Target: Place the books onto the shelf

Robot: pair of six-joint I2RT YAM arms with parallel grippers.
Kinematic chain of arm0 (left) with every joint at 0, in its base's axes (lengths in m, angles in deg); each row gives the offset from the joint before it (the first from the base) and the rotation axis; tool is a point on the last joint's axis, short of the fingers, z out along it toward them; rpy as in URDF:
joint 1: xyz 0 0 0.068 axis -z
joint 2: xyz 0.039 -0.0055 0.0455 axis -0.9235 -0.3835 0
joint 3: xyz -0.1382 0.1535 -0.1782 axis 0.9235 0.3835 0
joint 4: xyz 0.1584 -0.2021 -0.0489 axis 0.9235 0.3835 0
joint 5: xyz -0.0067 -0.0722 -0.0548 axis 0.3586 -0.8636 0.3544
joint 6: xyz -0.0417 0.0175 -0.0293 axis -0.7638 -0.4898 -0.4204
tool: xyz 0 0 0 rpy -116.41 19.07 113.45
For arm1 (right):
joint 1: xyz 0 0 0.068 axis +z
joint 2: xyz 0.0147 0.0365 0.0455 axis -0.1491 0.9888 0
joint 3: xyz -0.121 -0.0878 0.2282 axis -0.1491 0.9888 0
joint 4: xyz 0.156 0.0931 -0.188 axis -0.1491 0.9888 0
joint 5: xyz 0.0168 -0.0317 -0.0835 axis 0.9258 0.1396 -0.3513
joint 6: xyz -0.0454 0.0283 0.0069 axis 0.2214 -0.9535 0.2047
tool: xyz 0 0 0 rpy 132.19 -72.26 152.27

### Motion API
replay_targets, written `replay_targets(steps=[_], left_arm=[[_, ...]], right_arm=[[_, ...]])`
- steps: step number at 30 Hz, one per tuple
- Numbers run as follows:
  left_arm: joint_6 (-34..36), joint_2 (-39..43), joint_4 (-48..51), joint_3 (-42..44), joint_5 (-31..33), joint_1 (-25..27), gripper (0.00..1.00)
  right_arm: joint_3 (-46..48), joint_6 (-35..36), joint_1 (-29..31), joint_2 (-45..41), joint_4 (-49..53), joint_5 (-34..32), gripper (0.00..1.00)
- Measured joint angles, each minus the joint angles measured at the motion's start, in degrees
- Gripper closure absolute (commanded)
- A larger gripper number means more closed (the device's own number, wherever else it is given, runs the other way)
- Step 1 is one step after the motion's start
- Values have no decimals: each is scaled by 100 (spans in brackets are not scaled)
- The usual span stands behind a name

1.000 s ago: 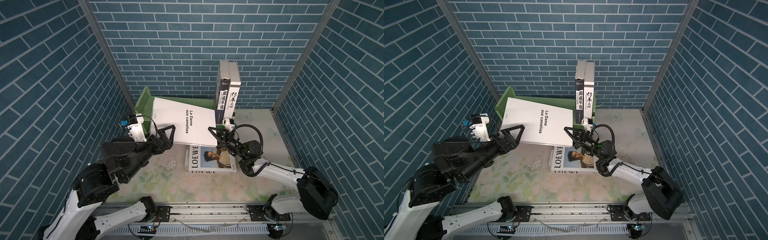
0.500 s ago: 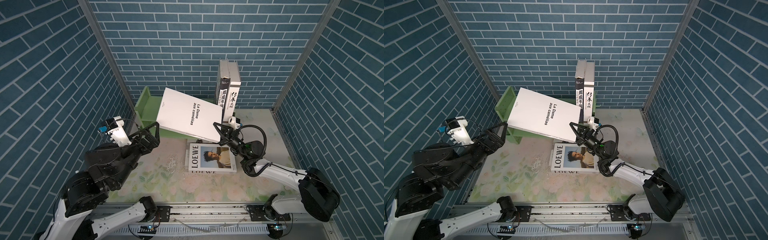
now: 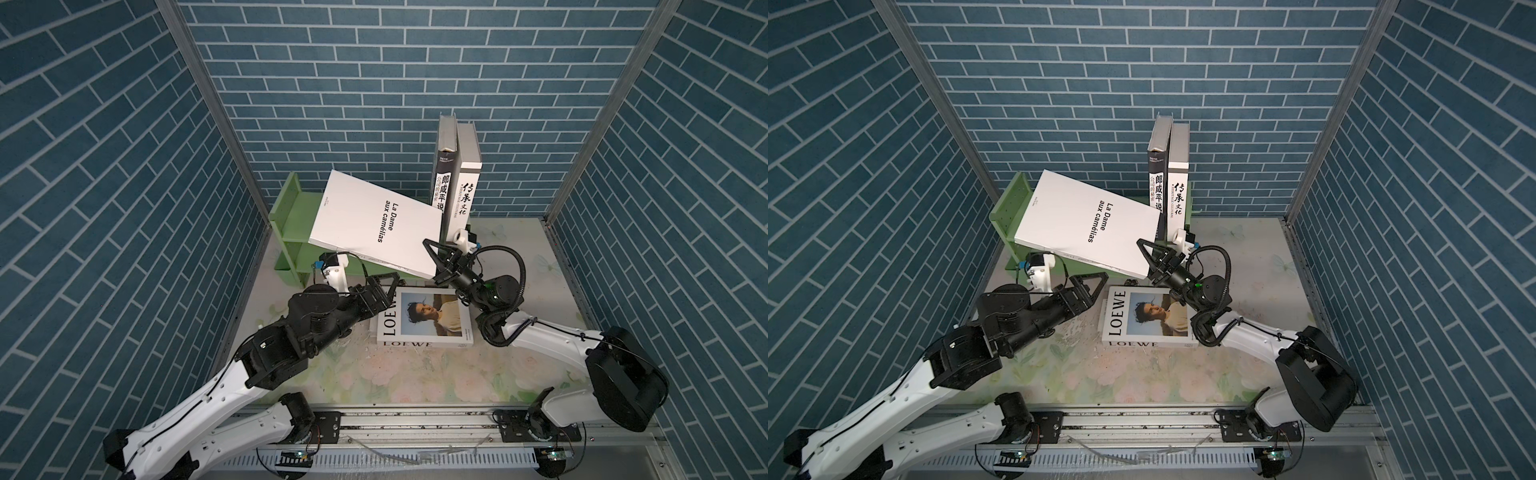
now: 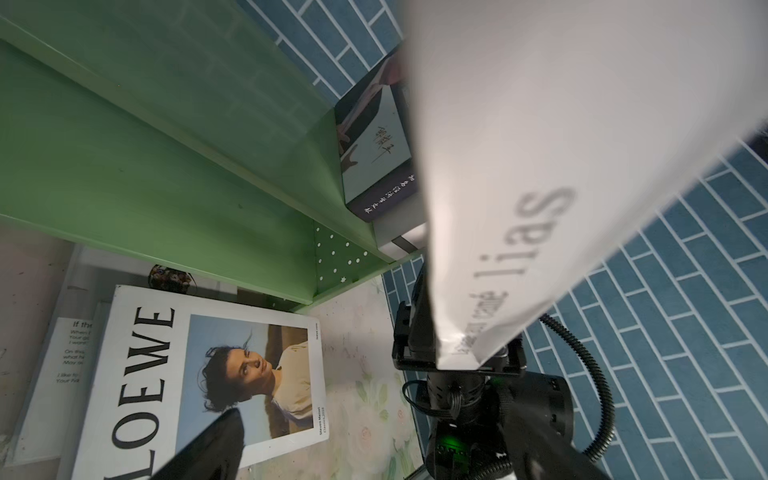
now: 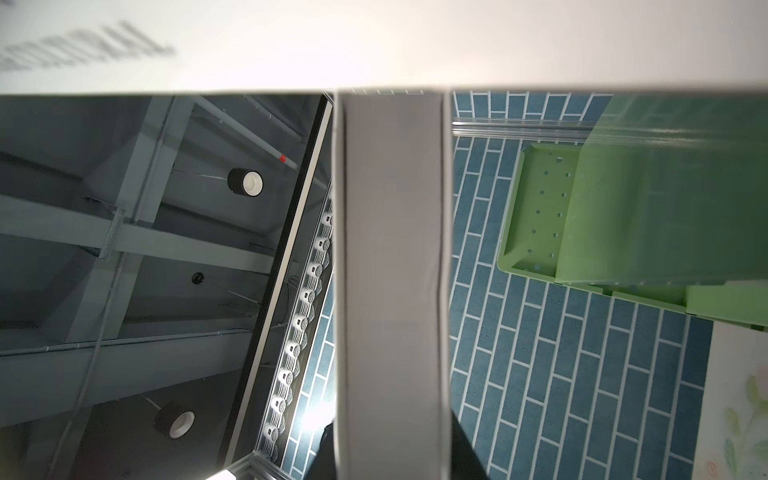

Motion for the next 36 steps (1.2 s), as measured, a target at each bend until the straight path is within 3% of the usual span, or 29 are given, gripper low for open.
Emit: replay_targets(steps=[14,24,31,36], left_arm=[[378,-39,-566,-313,127,4,4],[855,-114,-1209,-264,772,4,34],[979,-363,-1508,-247,890,7,31],[1058,-273,-1659,-109,1010,7,49]], right_arm=[[0,170,0,-238,162,-42,76],[-92,251,81,-264,374,-122,76],[-153,269,151,-269,374,-125,76],[-153,267,168,-269,361,-107,76]])
